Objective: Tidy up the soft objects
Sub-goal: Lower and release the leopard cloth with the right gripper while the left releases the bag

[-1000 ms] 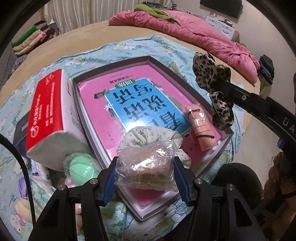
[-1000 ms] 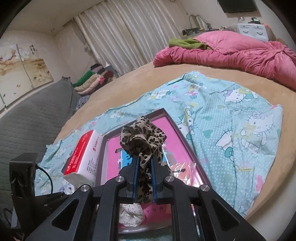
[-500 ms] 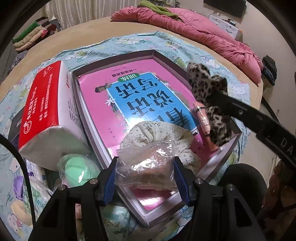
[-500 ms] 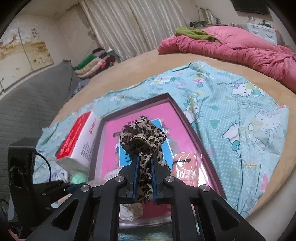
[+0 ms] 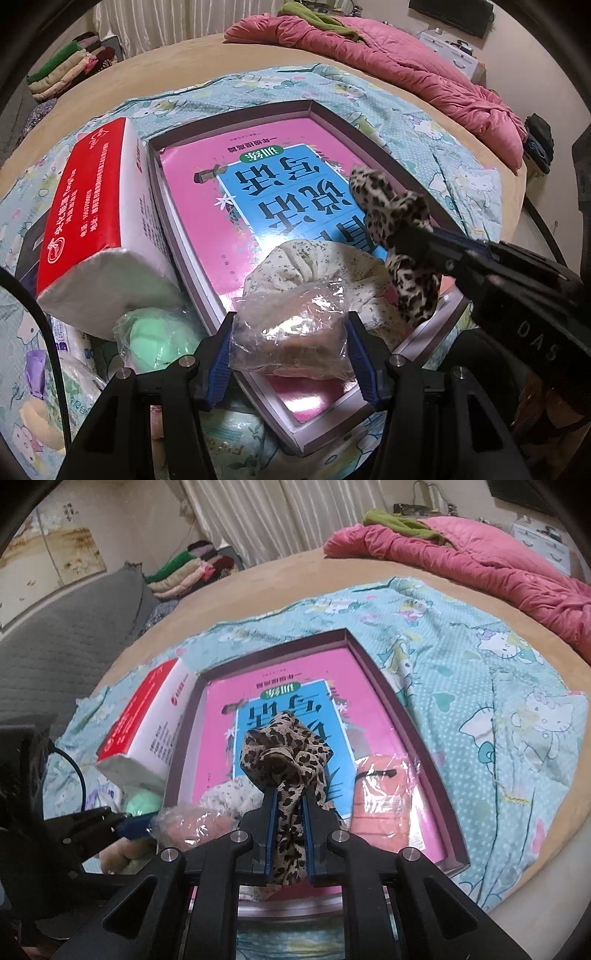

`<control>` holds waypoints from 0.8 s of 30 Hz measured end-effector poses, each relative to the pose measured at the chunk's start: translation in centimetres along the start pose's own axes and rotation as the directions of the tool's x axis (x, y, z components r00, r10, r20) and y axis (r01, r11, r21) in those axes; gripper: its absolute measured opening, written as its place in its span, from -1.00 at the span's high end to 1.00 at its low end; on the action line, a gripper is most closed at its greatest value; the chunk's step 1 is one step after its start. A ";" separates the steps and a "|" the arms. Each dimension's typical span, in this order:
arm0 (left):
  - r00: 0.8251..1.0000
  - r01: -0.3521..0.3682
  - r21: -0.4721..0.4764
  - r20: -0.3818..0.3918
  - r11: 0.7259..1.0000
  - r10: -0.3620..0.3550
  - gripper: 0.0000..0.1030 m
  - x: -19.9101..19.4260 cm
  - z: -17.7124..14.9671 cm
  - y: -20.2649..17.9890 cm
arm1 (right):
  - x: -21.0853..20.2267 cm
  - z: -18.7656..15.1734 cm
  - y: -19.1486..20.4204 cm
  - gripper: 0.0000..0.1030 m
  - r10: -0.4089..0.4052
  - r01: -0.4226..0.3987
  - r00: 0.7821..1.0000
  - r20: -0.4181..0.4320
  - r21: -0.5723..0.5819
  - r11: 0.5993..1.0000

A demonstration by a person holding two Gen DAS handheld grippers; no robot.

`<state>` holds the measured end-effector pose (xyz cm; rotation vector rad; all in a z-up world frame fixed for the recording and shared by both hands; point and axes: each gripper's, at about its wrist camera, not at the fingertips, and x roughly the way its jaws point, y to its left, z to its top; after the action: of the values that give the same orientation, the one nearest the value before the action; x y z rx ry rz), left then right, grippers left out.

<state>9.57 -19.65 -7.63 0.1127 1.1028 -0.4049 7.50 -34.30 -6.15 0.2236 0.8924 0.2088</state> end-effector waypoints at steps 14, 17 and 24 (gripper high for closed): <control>1.000 0.002 -0.004 0.003 1.000 -0.002 -0.09 -0.1 0.1 0.1 | 1.5 -0.3 0.7 0.60 -0.005 0.003 0.998 -0.068 -0.030 1.000; 1.000 0.002 -0.004 0.002 1.000 -0.002 -0.09 -0.1 0.0 0.2 | 1.6 -0.2 0.5 0.52 -0.001 0.000 0.998 -0.070 -0.020 1.000; 1.000 0.003 -0.006 0.000 1.000 -0.003 -0.09 -0.2 0.1 0.1 | 1.2 -0.1 -0.2 0.30 0.045 -0.043 0.998 -0.051 0.032 0.999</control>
<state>9.62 -19.50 -7.46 0.1058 1.1038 -0.4048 8.19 -34.11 -7.19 0.2679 0.9431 0.2427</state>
